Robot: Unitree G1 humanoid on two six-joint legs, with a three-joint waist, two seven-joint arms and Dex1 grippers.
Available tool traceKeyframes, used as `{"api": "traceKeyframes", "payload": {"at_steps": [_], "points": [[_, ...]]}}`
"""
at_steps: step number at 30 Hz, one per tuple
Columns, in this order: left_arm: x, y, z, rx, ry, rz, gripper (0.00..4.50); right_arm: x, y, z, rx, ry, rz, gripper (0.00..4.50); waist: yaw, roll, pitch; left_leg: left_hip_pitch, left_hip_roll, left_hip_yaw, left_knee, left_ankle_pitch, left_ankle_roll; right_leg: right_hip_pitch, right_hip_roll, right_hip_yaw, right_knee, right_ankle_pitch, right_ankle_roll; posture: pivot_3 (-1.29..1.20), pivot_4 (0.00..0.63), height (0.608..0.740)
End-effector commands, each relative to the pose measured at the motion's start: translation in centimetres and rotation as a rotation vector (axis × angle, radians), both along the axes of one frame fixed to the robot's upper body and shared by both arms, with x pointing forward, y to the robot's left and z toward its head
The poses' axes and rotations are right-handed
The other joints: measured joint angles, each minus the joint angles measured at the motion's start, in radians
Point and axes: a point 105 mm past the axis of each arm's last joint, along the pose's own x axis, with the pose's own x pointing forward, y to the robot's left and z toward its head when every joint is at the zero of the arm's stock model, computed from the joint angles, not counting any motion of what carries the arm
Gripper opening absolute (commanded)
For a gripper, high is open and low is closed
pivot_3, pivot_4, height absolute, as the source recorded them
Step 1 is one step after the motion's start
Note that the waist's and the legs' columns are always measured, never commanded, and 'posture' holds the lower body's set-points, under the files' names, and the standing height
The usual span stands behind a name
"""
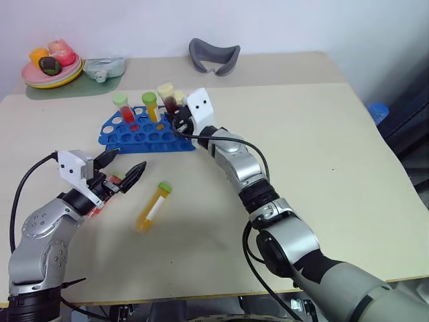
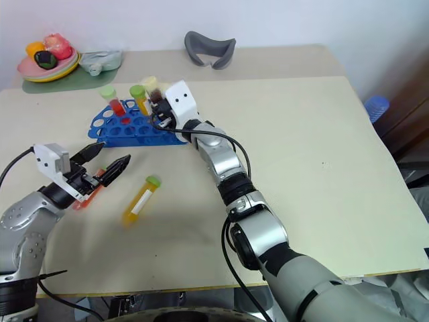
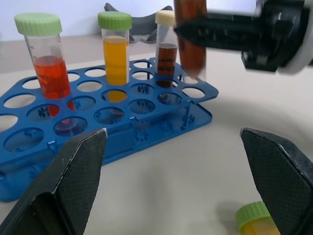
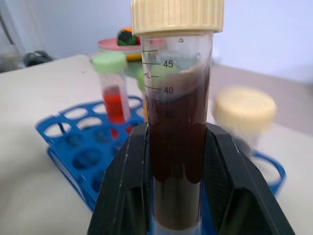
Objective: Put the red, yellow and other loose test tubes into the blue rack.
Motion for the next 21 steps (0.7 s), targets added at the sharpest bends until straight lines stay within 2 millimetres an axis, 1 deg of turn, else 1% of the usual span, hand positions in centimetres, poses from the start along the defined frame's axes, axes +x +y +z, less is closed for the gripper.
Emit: {"api": "traceKeyframes", "payload": {"at_steps": [1,9,14,21], "points": [[-0.5,0.0,1.5,0.026,-0.056,-0.001,4.50,-1.4,2.5,1.2,0.077,-0.030,0.067,0.86,-0.002,0.000,0.000,0.000,0.000,0.000,0.000,0.000,0.000,0.000,0.000,0.000,0.001,0.000,0.000,0.00,0.150,0.740],[-0.4,-0.3,1.6,0.025,-0.049,-0.016,4.50,-1.2,3.0,0.4,0.075,-0.008,0.079,0.86,-0.001,0.000,0.000,0.003,0.000,0.000,0.000,0.000,-0.001,0.000,0.000,0.000,0.005,0.000,0.000,0.00,0.150,0.740],[-0.4,-0.6,1.6,0.022,-0.043,-0.029,4.50,-1.0,3.4,0.6,0.089,-0.002,0.072,0.86,-0.001,0.000,0.000,0.003,0.000,0.000,0.000,0.000,-0.001,0.000,0.000,0.000,0.005,0.000,0.000,0.00,0.150,0.740],[-0.5,-0.8,1.5,0.018,-0.037,-0.033,4.50,-0.7,3.2,0.0,0.086,0.004,0.052,0.86,-0.002,0.000,0.000,0.004,0.000,0.000,0.000,0.001,-0.001,0.000,0.000,0.000,0.005,0.000,0.000,0.00,0.150,0.740]]}}
